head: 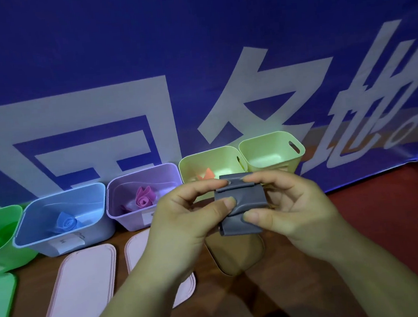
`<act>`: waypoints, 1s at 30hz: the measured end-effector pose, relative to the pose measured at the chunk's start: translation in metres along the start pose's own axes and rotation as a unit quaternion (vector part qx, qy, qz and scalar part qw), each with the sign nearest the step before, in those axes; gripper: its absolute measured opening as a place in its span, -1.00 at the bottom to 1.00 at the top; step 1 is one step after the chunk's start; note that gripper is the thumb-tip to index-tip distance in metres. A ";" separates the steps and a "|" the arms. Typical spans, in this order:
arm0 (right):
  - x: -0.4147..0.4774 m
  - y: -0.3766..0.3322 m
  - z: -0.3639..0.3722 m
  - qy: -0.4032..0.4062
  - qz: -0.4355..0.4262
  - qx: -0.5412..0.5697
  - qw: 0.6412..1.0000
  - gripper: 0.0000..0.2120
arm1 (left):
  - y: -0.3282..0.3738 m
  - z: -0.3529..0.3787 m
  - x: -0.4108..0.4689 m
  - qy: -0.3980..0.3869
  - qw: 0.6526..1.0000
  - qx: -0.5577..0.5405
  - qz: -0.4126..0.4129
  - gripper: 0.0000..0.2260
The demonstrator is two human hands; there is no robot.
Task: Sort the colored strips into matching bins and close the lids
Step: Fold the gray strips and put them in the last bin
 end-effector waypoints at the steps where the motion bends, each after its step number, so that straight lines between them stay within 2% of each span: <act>1: -0.001 0.004 0.000 0.009 0.004 0.002 1.000 -0.55 | -0.002 -0.001 0.002 -0.001 1.000 0.008 0.003 -0.78; 8: -0.004 0.029 -0.023 0.072 0.033 -0.028 0.996 -0.54 | -0.031 0.006 0.031 -0.029 0.995 0.095 0.014 -0.77; 13: 0.013 0.053 -0.081 0.117 0.079 -0.073 0.987 -0.59 | -0.058 0.031 0.076 -0.028 0.982 0.185 0.032 -0.77; 16: 0.033 0.073 -0.130 0.115 0.103 -0.141 0.978 -0.66 | -0.079 0.056 0.111 -0.026 0.968 0.247 0.030 -0.77; 20: 0.068 0.094 -0.201 0.091 0.111 -0.335 0.931 -0.59 | -0.101 0.092 0.166 -0.025 0.928 0.364 0.074 -0.76; 23: 0.099 0.102 -0.242 0.050 0.114 -0.411 0.903 -0.54 | -0.119 0.116 0.210 -0.027 0.898 0.433 0.076 -0.75; 26: 0.131 0.121 -0.281 0.010 0.161 -0.489 0.858 -0.40 | -0.133 0.144 0.253 -0.020 0.866 0.495 0.069 -0.73; 30: 0.165 0.143 -0.317 -0.028 0.181 -0.545 0.818 -0.33 | -0.150 0.173 0.306 -0.034 0.850 0.522 0.060 -0.73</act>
Point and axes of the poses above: each hand's wrist, its own x-axis towards the middle knuckle, its own z-axis out of the palm, y = z × x, the point moved 4 cm from there along x, towards the middle knuckle, and after that the axes turned 5 degrees about x, right-handed, at the moved point
